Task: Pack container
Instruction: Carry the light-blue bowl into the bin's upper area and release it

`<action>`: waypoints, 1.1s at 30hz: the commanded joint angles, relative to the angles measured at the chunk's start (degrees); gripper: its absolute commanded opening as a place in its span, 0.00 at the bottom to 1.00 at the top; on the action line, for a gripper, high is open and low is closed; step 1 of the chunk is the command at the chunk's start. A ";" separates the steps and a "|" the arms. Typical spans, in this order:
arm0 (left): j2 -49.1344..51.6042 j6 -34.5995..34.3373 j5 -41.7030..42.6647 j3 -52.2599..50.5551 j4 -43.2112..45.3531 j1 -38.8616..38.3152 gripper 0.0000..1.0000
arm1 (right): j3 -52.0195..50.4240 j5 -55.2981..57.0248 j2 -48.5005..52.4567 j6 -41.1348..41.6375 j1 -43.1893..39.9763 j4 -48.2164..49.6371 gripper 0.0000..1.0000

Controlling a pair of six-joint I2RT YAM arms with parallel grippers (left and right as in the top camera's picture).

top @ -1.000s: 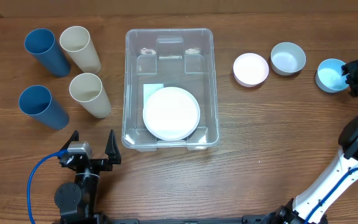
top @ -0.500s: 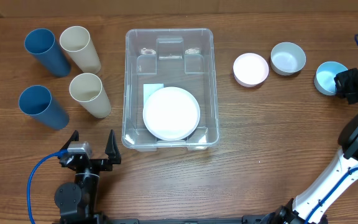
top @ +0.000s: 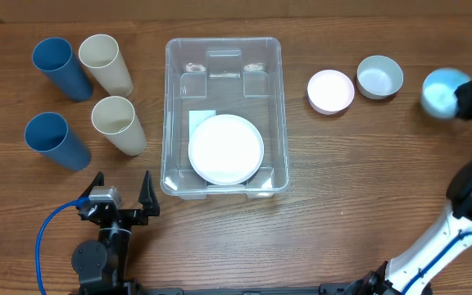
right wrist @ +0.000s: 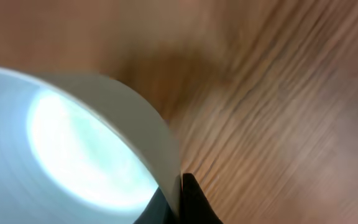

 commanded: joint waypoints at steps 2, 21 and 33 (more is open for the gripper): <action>-0.55 1.09 0.09 -0.20 0.02 0.31 1.00 | 5.81 -6.25 -14.80 -6.36 3.91 -2.03 0.04; -0.55 1.09 0.09 -0.20 0.02 0.31 1.00 | 5.40 15.87 -12.72 -4.79 57.99 5.22 0.04; -0.55 1.09 0.09 -0.20 0.02 0.31 1.00 | 5.40 19.02 2.40 -8.11 61.09 13.66 0.04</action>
